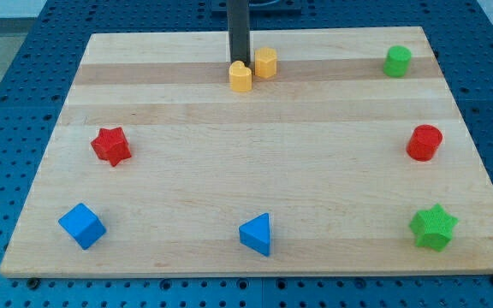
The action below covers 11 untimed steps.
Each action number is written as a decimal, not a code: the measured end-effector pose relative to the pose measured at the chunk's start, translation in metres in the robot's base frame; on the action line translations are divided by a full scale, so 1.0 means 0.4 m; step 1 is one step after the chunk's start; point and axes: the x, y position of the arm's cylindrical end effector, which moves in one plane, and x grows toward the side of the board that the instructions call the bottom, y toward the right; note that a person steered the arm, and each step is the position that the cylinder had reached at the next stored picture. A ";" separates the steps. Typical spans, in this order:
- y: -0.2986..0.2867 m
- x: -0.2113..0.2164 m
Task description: Push the heart into the hexagon
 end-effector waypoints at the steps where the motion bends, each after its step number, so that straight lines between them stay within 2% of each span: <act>1: -0.074 -0.006; 3: -0.163 0.010; 5: -0.106 0.120; 6: -0.074 0.131; 8: 0.011 0.092; 11: 0.048 0.072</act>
